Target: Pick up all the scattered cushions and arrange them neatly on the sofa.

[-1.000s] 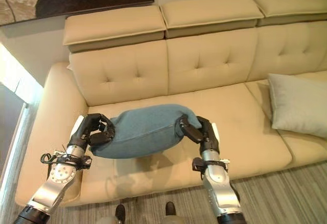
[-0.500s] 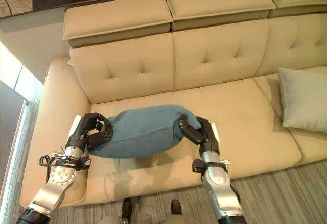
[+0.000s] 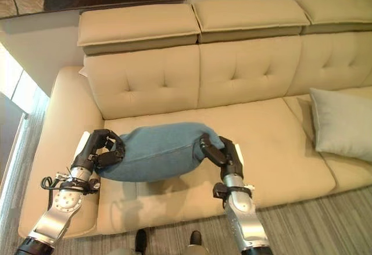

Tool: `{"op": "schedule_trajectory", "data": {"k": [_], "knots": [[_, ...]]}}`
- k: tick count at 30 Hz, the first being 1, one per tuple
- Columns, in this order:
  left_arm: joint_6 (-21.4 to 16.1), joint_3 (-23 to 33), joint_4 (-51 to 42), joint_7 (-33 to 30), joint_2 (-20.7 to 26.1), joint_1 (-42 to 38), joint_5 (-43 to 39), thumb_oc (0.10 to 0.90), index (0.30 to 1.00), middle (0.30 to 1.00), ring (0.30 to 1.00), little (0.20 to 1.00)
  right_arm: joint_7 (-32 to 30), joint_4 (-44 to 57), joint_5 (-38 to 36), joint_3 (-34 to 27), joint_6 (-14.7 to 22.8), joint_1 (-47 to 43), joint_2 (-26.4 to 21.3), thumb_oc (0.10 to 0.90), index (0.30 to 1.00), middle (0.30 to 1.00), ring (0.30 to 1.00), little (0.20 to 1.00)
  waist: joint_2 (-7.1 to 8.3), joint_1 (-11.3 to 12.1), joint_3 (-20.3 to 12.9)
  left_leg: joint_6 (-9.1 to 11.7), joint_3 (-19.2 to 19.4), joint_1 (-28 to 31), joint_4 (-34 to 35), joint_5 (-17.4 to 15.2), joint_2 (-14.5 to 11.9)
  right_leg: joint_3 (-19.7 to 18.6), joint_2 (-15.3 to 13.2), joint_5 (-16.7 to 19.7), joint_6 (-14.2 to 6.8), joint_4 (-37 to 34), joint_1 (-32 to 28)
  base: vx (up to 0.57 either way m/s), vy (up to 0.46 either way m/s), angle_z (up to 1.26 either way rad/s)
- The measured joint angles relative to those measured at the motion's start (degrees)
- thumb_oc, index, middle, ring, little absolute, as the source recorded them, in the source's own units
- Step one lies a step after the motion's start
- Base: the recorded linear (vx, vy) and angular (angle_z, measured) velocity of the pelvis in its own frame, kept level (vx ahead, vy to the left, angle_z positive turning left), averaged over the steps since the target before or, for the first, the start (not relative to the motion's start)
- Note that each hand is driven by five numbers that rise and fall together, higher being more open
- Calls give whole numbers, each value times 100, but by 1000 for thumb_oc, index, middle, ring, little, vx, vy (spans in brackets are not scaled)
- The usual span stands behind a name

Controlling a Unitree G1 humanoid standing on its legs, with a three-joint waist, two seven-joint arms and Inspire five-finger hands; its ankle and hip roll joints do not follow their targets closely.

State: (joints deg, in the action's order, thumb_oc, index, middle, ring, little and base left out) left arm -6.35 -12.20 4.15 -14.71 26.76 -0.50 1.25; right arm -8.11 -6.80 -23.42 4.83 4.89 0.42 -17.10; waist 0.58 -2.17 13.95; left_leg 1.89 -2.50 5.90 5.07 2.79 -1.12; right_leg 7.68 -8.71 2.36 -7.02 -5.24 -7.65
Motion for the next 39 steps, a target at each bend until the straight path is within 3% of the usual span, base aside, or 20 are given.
{"op": "schedule_trajectory", "data": {"k": [10, 15, 17, 21, 25, 31, 34, 35, 36, 37, 39], "knots": [[38, -127, 128, -701, -160, -283, 347, 400, 300, 300, 300, 300, -114, -66, -389, 150, 5, -37, -28, 400, 300, 300, 300, 300, 34, -214, -40, 89, -119, 63, 3, 45, -167, -16, 162, -13, 30, -2, -123, 73, -110, 5], [52, -285, 647, -970, -125, -830, 336, 400, 300, 300, 300, 300, -363, -248, -508, 401, 38, -241, -34, 400, 300, 300, 300, 300, -4, -349, -374, 185, -124, -373, 4, 145, -217, -49, 222, 77, 129, -4, 318, -83, -54, 0], [106, -545, 1218, -1099, -99, -1396, 320, 400, 300, 300, 300, 300, -551, -626, -706, 536, 89, -620, -36, 400, 300, 300, 300, 300, -79, -357, -527, 212, -115, -709, 3, 240, -252, -61, 258, 162, 170, -5, 662, -151, -28, -4], [299, -592, 1502, -1151, -142, -1989, 223, 400, 300, 300, 300, 300, -857, -1038, -854, 637, 95, -1293, -39, 400, 300, 300, 300, 300, -206, -358, -536, 238, -79, -1212, 2, 374, -294, -159, 295, 329, 200, -4, 1214, -16, -29, -12], [298, -509, 1337, -1213, -321, -1906, -369, 400, 300, 300, 300, 300, -924, -987, -1107, 634, 149, -1291, -43, 400, 300, 300, 300, 300, -282, -338, -495, 240, -45, -1244, 1, 378, -318, -164, 324, 324, 197, -6, 1252, 24, -16, -3], [257, -444, 950, -1093, -605, -1680, -1312, 400, 300, 300, 300, 300, -1057, -814, -1158, 473, 226, -1549, -246, 400, 300, 300, 300, 300, -580, -311, -354, 283, -143, -1587, 1, 448, -329, -42, 339, 328, 204, -8, 1533, -64, -30, 9], [122, -660, 1778, -1103, -555, -2701, -2032, 400, 300, 300, 300, 300, -1421, -1533, -1167, 673, 248, -2755, -477, 400, 300, 300, 300, 300, -664, -264, -341, 321, -147, -2060, 0, 595, -349, -20, 357, 442, 209, -7, 2001, -92, -35, 1], [124, -749, 2215, -1210, -529, -3269, -2208, 400, 300, 300, 300, 300, -1548, -1869, -1167, 735, 225, -3289, -521, 549, 524, 524, 524, 524, -677, -258, -336, 357, -146, -2230, 0, 637, -360, -19, 369, 495, 200, -6, 2168, -56, -50, -3], [84, -901, 2591, -1271, -505, -3653, -2249, 400, 300, 300, 300, 300, -1623, -2116, -1168, 829, 234, -3595, -558, 800, 900, 900, 900, 900, -679, -243, -337, 365, -151, -2317, -1, 682, -359, -15, 377, 534, 208, -5, 2256, -28, -45, -2], [176, -1231, 3469, -1363, -368, -4736, -2376, 400, 300, 300, 300, 300, -1798, -2858, -1197, 1056, 197, -4559, -628, 800, 900, 900, 900, 900, -692, -205, -327, 397, -157, -2523, 1, 744, -369, -17, 398, 612, 217, -4, 2463, -28, -34, -2], [208, -1304, 3700, -1453, -188, -5463, -2370, 536, 505, 505, 505, 505, -2051, -3159, -1215, 1105, 170, -5290, -685, 800, 900, 900, 900, 900, -754, -179, -291, 420, -167, -2690, 0, 812, -364, -7, 416, 647, 227, -4, 2626, 0, 0, 0]]}}
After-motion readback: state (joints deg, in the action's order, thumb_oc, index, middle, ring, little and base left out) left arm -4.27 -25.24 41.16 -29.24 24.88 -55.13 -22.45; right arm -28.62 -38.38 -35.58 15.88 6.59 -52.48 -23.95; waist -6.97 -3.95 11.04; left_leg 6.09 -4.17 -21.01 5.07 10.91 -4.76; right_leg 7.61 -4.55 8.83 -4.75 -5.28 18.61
